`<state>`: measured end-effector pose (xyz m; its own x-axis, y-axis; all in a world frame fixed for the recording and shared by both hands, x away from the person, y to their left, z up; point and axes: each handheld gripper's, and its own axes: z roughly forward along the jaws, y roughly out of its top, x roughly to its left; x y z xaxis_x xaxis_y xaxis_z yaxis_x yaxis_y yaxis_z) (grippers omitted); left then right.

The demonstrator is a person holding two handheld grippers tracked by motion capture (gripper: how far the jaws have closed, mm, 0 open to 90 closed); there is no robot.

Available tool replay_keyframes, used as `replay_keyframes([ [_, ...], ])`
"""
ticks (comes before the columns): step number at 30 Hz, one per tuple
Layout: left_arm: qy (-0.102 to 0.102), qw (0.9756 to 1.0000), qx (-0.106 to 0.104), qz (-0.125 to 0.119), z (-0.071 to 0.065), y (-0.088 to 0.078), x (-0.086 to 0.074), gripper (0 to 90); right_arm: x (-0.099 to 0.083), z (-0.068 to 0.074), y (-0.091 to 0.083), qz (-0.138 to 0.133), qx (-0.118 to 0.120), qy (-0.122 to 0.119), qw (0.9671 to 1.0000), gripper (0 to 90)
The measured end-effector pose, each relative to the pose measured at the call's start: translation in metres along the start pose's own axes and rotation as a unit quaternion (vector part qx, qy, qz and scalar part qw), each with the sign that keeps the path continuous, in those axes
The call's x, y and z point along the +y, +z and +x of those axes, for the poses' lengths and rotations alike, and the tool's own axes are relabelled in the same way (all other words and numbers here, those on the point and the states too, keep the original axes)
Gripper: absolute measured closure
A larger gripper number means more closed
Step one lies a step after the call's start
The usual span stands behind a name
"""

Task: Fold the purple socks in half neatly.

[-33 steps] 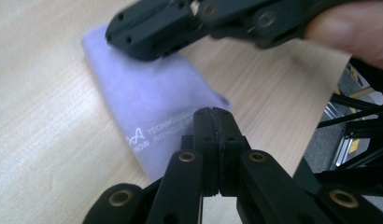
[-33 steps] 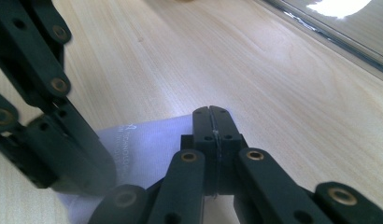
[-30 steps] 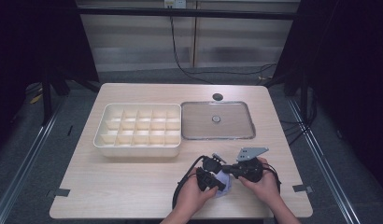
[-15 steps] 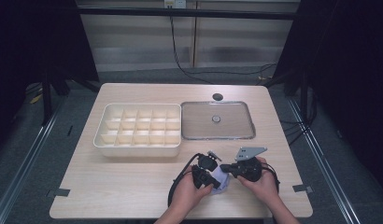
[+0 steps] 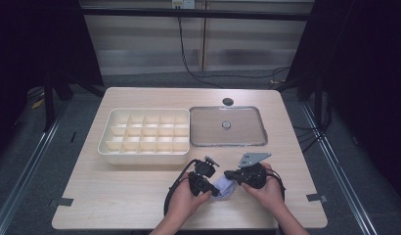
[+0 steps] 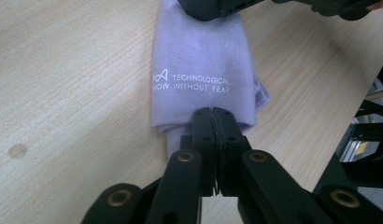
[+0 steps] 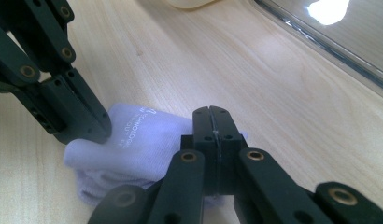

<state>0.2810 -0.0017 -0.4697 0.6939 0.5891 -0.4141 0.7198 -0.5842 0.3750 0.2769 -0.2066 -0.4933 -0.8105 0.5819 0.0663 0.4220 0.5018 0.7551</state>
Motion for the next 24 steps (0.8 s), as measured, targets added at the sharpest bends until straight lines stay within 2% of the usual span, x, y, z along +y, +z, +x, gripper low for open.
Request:
replay_keyframes([
  [4,-0.008,0.9999,-0.009,-0.008,0.005,-0.007,0.002,81.5,0.000,0.001,-0.003,-0.009,-0.003,-0.002,1.0000,88.6],
  [8,-0.021,0.9993,-0.019,-0.023,0.012,-0.015,0.005,77.1,0.000,0.003,-0.009,-0.015,-0.001,-0.014,0.9998,87.3],
  [13,-0.025,0.9993,-0.019,-0.020,0.016,-0.020,0.012,73.8,-0.002,0.006,-0.019,-0.015,-0.007,-0.021,0.9996,87.7],
  [18,-0.031,0.9990,-0.025,-0.018,0.018,-0.021,0.020,69.5,-0.007,0.004,-0.035,-0.025,-0.016,-0.012,0.9995,88.0],
  [22,-0.043,0.9985,-0.033,-0.011,0.024,-0.018,0.025,65.4,-0.015,-0.001,-0.043,-0.020,-0.022,-0.002,0.9996,88.3],
  [23,-0.053,0.9978,-0.035,-0.016,0.025,-0.016,0.025,65.0,-0.018,-0.002,-0.044,-0.018,-0.024,0.000,0.9995,88.4],
  [24,-0.051,0.9979,-0.037,-0.015,0.027,-0.015,0.026,64.4,-0.020,-0.002,-0.044,-0.018,-0.023,0.002,0.9996,88.4],
])
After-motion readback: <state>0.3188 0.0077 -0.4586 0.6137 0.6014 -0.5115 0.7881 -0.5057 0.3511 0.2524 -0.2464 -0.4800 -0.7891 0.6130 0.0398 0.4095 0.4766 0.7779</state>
